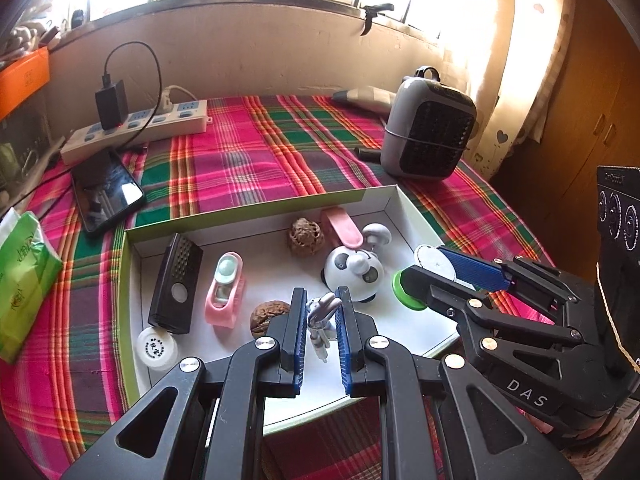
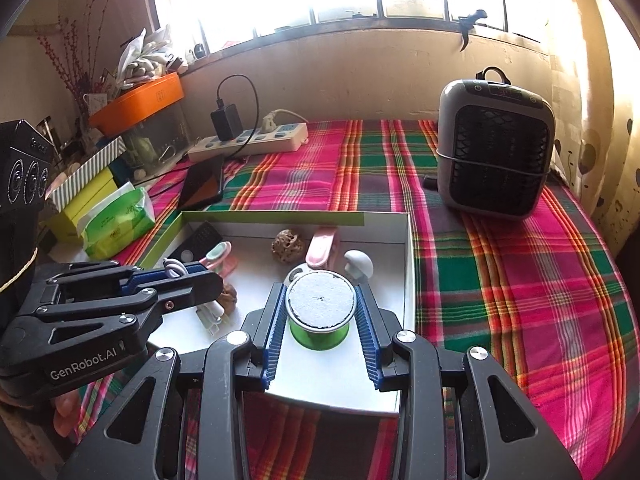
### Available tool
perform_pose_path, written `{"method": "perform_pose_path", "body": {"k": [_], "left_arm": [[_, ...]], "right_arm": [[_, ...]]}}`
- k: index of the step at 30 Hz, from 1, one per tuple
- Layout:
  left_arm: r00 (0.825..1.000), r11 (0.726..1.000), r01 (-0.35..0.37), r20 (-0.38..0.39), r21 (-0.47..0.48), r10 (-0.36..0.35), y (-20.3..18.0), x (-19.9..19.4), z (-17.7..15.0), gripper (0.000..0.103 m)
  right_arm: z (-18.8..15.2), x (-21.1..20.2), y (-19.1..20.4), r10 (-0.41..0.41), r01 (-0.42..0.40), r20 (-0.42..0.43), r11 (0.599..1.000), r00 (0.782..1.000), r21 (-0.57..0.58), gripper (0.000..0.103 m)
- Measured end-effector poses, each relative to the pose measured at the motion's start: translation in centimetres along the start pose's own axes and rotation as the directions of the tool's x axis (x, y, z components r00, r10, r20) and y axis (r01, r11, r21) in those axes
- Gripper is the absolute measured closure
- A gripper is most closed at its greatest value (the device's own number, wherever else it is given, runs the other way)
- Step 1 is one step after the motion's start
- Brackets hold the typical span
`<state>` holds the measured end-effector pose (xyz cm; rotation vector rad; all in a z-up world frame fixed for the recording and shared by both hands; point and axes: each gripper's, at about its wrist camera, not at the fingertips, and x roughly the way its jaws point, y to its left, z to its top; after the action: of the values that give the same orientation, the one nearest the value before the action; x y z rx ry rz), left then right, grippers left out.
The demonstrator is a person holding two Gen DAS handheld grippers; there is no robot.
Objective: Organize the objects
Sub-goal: 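Carry the USB cable and tape spool over the tray with both grippers, then lower and open the left gripper to drop the cable while the right releases the spool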
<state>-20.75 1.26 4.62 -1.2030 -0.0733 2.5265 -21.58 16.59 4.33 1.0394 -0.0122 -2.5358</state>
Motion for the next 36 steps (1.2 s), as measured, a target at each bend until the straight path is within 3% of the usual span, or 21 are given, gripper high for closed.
{"method": "perform_pose_path", "body": {"k": [36], "left_arm": [[0.999,1.000,-0.025,-0.042,0.003,0.025,0.6,2.8,0.9,0.090]], "right_arm": [[-0.9,2.3,-0.3,0.002,-0.003,-0.041,1.000,0.999,-0.018,0.067]]}}
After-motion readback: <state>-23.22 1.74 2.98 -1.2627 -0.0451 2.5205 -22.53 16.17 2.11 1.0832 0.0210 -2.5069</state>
